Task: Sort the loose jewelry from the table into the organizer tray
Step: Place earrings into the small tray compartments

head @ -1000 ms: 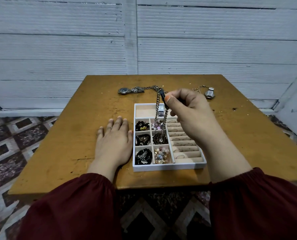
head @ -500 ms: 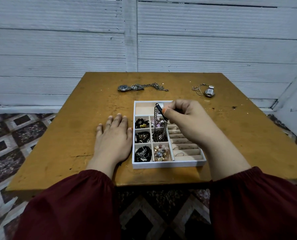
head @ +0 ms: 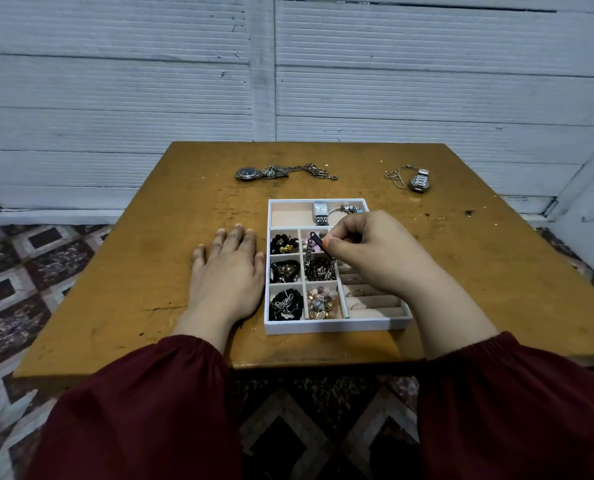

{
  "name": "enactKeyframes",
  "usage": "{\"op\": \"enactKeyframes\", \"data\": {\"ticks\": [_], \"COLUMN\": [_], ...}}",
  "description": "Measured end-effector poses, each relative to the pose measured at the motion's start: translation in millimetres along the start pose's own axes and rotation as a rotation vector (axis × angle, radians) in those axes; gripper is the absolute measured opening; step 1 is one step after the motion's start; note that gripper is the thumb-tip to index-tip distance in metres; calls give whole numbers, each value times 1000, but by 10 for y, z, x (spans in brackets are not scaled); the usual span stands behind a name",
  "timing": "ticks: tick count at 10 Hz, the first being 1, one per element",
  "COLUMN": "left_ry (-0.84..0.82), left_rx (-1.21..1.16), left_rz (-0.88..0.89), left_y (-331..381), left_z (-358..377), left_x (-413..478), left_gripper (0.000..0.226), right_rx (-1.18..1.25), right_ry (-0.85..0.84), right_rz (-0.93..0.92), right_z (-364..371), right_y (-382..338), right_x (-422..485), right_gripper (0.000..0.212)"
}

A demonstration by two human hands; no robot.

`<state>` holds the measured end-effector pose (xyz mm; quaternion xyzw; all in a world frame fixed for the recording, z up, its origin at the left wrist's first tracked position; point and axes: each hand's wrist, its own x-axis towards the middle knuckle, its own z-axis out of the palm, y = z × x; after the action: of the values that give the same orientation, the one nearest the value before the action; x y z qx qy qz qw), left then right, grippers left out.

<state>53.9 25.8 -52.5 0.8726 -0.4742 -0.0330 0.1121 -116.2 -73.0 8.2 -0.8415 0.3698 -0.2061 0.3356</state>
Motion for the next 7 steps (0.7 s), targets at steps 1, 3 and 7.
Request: {"op": "enactKeyframes", "data": {"ticks": [1,3,7], "left_ry": [-3,0,-4], "left_rx": [-1,-6,-12], "left_rz": [-2,-2,-6], "left_y": [1,3,-3], "left_z": [0,7,0], "left_x": [3,6,2], "left_gripper": [54,54,53], "right_rx": [-54,-121,-264], "right_ry": [-8,-41,-18], "right_rz": [26,64,80], "right_z": [6,52,152], "right_y": [10,-3,-40], "right_x": [-2,12,31], "right_gripper": [16,18,16]}}
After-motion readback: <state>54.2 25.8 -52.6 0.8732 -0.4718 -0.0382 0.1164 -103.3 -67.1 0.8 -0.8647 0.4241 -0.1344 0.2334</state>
